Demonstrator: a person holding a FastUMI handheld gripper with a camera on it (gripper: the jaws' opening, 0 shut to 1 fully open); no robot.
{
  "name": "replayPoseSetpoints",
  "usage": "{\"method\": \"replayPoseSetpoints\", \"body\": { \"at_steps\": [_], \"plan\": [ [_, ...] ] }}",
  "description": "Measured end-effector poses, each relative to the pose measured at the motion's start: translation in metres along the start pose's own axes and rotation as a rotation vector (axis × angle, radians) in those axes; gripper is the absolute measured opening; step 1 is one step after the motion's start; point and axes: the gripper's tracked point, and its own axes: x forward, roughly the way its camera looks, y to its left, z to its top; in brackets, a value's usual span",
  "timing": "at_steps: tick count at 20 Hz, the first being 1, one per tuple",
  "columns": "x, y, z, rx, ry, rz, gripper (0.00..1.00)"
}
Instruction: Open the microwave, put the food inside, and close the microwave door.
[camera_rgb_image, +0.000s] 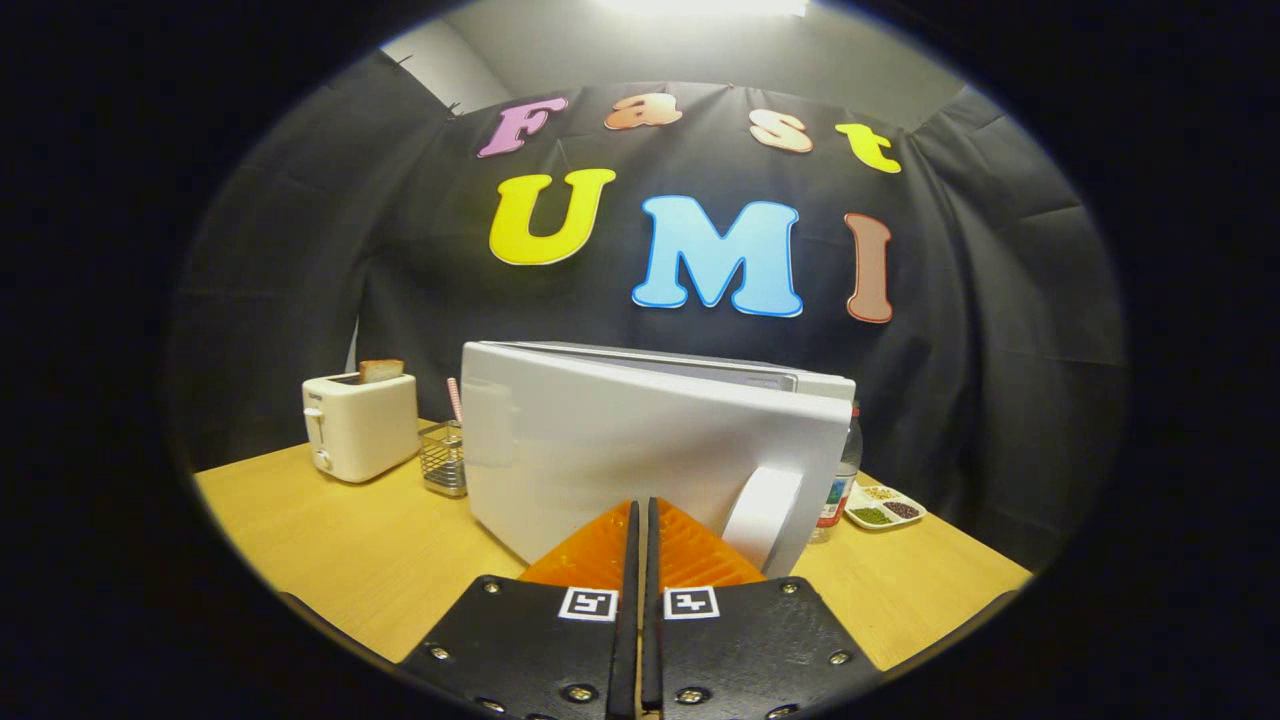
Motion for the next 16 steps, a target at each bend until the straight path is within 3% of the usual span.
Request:
{"method": "replayPoseSetpoints", "body": {
  "at_steps": [8,16],
  "plan": [
    [0.078,-0.026,-0.005,0.027,0.057,-0.060,0.03],
    [0.127,-0.038,-0.014,0.078,0.100,-0.096,0.03]
  ]
}}
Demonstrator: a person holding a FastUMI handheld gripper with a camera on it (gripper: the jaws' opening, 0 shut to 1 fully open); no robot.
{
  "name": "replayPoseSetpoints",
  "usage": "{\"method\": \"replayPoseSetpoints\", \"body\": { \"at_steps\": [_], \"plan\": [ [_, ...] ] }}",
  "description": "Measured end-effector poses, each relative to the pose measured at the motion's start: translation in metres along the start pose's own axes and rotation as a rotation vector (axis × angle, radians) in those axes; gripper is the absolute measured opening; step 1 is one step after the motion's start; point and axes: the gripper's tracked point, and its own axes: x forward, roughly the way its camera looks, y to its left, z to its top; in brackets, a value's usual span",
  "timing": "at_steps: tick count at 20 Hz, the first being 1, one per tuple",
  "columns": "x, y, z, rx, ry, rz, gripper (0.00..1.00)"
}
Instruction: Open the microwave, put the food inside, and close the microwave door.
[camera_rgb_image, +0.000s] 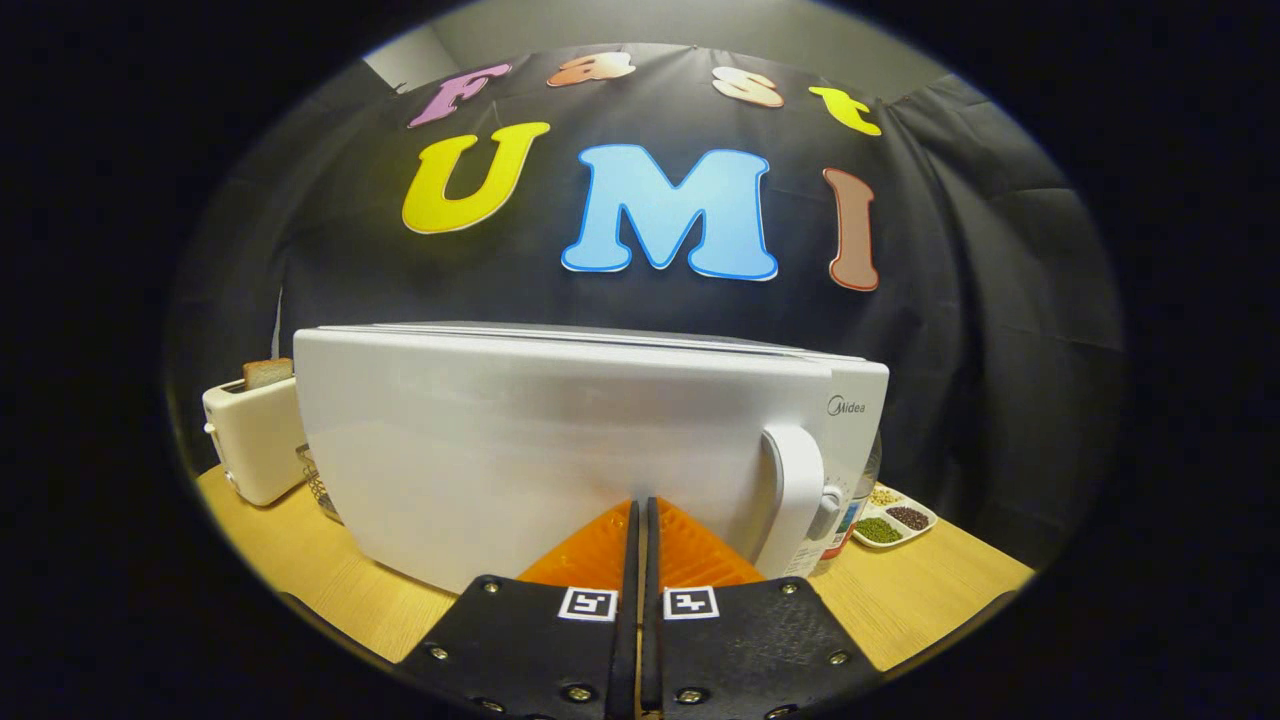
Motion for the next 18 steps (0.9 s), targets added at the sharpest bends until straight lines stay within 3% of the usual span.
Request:
{"method": "replayPoseSetpoints", "body": {
  "at_steps": [7,18],
  "plan": [
    [0.015,-0.004,-0.001,-0.022,-0.002,-0.049,0.05],
    [-0.015,0.000,0.001,0.047,0.038,0.008,0.02]
  ]
}}
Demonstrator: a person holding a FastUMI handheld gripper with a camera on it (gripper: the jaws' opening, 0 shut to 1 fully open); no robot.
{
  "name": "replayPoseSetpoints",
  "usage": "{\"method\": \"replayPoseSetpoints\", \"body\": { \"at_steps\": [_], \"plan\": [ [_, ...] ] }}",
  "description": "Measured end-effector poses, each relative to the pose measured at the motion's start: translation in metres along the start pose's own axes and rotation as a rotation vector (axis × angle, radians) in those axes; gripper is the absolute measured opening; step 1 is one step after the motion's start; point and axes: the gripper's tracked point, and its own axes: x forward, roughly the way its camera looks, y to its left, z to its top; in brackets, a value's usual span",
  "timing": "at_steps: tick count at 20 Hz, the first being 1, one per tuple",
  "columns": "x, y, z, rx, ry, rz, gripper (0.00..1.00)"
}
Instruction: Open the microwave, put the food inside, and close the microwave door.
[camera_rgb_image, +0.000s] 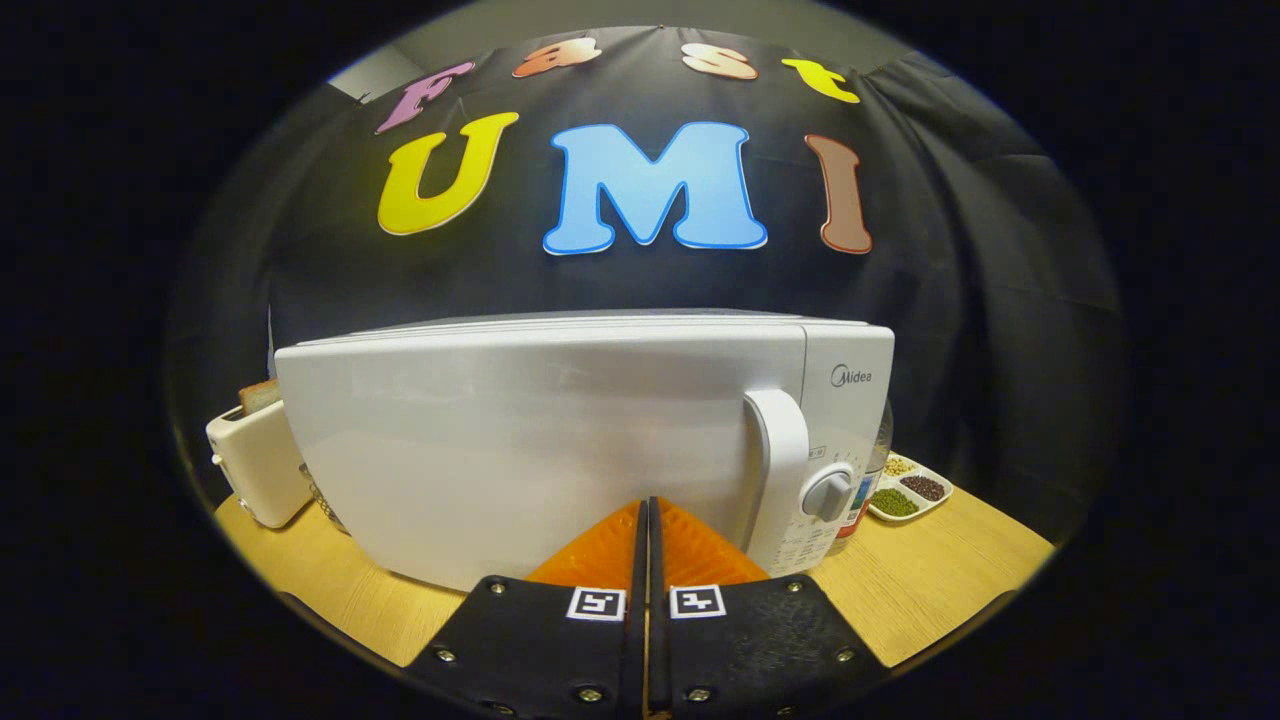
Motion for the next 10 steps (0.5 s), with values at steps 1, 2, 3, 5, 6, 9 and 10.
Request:
{"method": "replayPoseSetpoints", "body": {
  "at_steps": [1,2,3,5,6,9,10],
  "plan": [
    [-0.011,0.001,0.003,-0.006,-0.004,0.012,0.02],
    [-0.022,0.002,0.006,-0.007,-0.008,0.023,0.02],
    [-0.037,0.003,0.011,-0.006,-0.012,0.036,0.02],
    [-0.069,0.005,0.031,0.024,-0.039,0.068,0.02],
    [-0.086,0.006,0.044,0.038,-0.055,0.080,0.02],
    [-0.135,0.009,0.095,0.061,-0.103,0.117,0.02],
    [-0.151,0.009,0.114,0.060,-0.125,0.124,0.02]
  ]
}}
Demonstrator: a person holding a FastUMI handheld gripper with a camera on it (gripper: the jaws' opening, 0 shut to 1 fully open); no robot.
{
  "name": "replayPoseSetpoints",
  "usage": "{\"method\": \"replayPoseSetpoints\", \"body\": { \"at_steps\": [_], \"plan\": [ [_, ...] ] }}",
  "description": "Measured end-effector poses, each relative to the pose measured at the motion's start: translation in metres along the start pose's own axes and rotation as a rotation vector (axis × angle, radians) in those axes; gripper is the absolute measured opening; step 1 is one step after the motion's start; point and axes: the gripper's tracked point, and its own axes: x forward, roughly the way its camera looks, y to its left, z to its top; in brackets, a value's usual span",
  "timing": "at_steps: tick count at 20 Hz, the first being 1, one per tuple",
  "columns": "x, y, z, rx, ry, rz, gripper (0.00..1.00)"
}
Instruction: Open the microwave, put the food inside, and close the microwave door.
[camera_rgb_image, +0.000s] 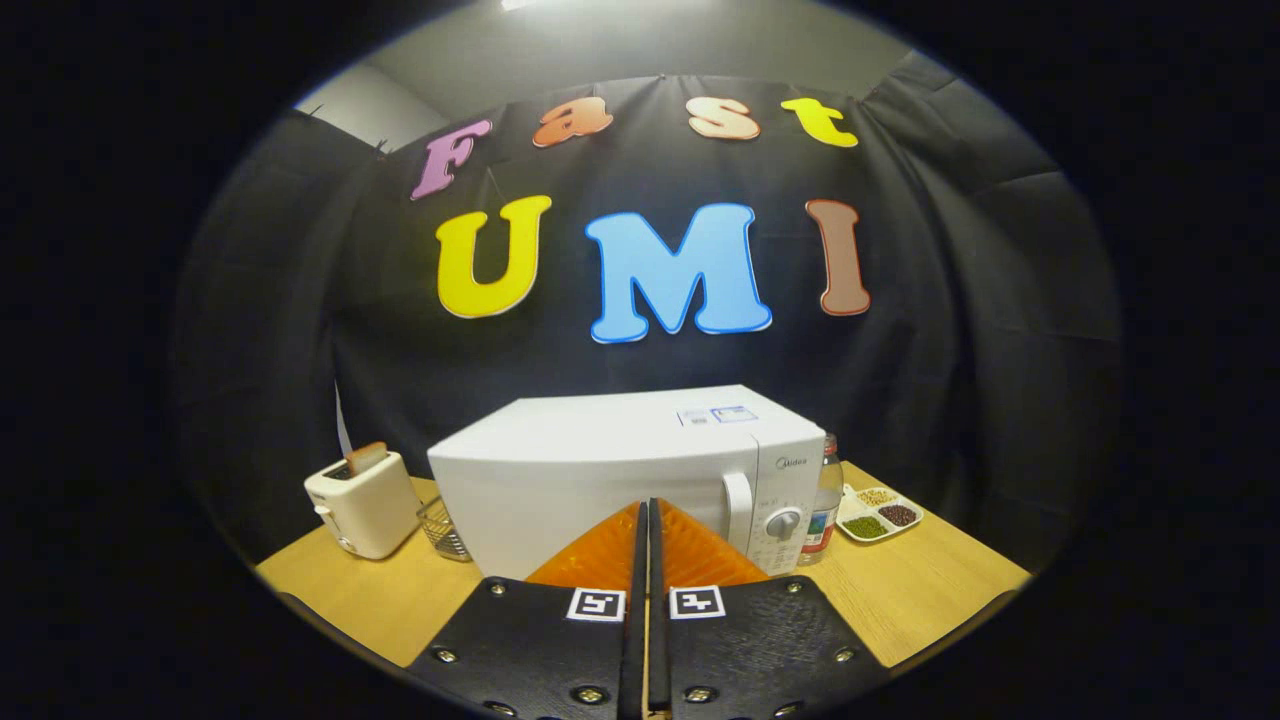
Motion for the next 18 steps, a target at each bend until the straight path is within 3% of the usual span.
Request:
{"method": "replayPoseSetpoints", "body": {
  "at_steps": [4,9,18],
  "plan": [
    [-0.045,0.007,0.073,-0.056,-0.094,-0.019,0.02],
    [-0.083,0.028,0.120,-0.050,-0.140,-0.001,0.02],
    [-0.099,0.048,0.113,-0.059,-0.090,0.029,0.02]
  ]
}}
